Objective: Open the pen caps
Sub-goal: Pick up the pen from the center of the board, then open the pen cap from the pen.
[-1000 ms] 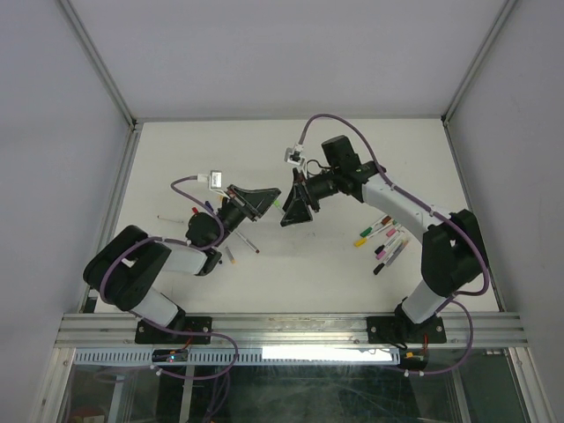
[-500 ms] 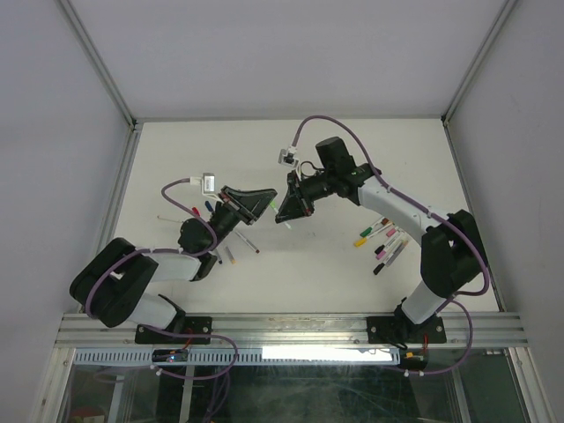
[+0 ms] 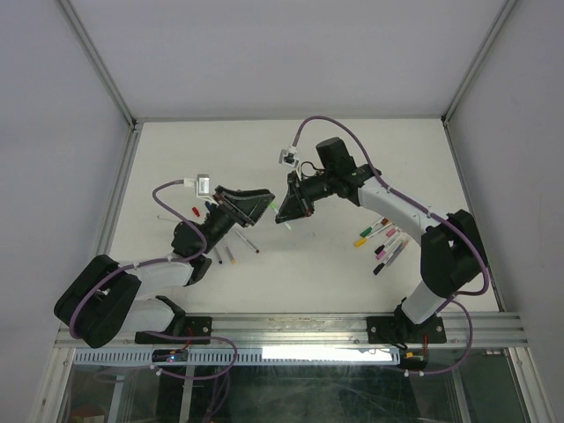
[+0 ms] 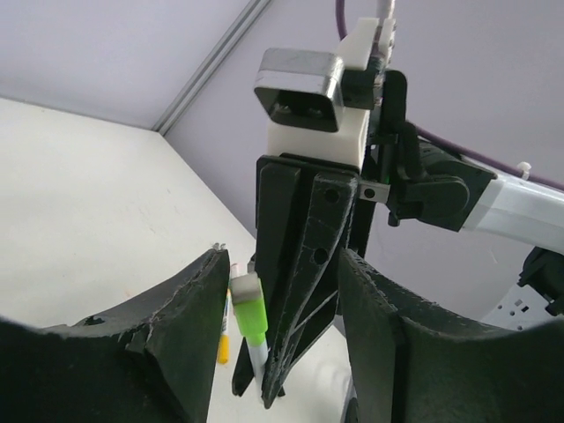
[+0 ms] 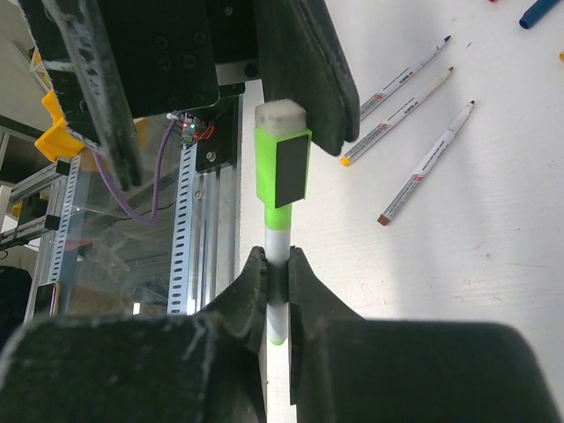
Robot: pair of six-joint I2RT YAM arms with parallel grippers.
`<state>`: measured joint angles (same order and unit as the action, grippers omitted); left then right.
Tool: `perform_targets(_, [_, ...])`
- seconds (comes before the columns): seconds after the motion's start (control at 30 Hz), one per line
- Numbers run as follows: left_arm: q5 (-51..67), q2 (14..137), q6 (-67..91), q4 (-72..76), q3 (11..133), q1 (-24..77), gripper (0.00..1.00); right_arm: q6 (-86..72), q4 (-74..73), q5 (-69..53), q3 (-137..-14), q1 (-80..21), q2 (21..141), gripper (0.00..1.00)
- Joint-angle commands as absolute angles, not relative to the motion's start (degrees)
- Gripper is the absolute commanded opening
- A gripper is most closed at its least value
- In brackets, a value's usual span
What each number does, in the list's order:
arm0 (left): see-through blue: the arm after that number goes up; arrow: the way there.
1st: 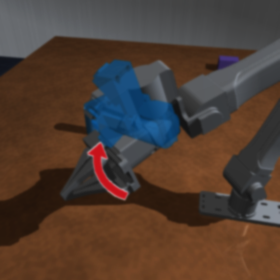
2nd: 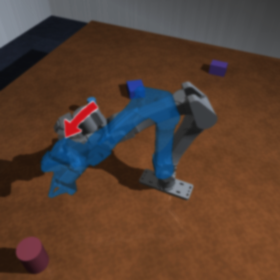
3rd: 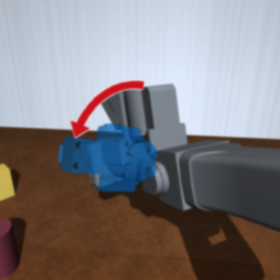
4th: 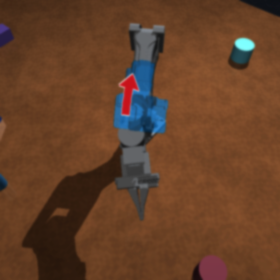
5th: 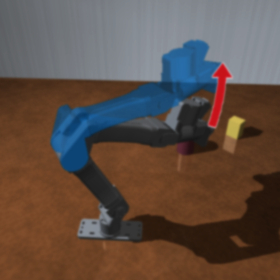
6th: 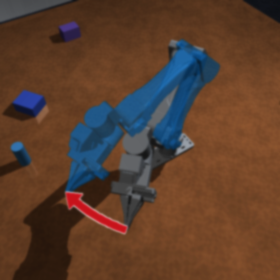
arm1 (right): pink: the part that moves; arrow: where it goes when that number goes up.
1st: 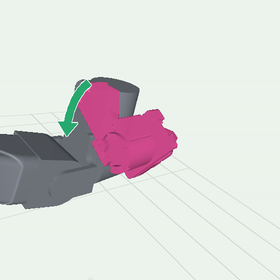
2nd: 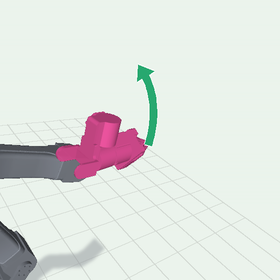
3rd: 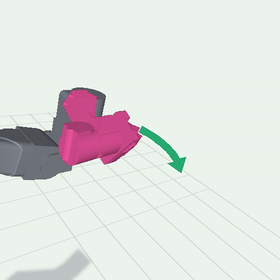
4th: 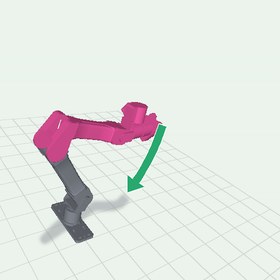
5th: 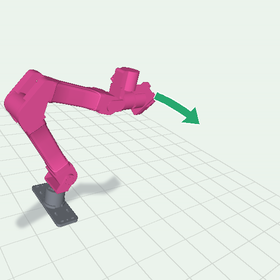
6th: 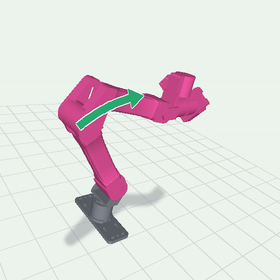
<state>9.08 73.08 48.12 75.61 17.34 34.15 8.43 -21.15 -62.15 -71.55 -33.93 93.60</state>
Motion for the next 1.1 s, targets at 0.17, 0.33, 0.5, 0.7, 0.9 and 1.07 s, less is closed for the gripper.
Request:
perform_targets(0.17, [9.6,72.5,47.1,71.7,18.4,34.5,0.46,7.8,-18.1,-60.6,-71.1,-33.5,90.3,0.00])
perform_targets(0.33, [10.2,73.5,47.5,71.7,18.8,34.7,0.40,7.8,-17.9,-59.9,-70.9,-33.5,90.4,0.00])
perform_targets(0.5, [11.5,74.7,47.8,72.0,19.6,34.7,0.35,7.8,-17.7,-59.3,-70.8,-33.6,90.3,0.00])
perform_targets(0.7, [11.2,74.8,47.8,71.9,20.1,34.7,0.26,8.2,-17.5,-58.5,-70.4,-33.8,90.2,0.00])
perform_targets(0.9, [6.4,72.3,45.6,66.5,22.3,34.6,0.07,9.3,-18.0,-57.7,-70.5,-34.3,90.4,0.00])
perform_targets(1.07, [0.8,69.6,43.2,65.1,23.3,31.6,0.00,8.5,-17.4,-58.1,-70.0,-34.4,91.0,0.00])
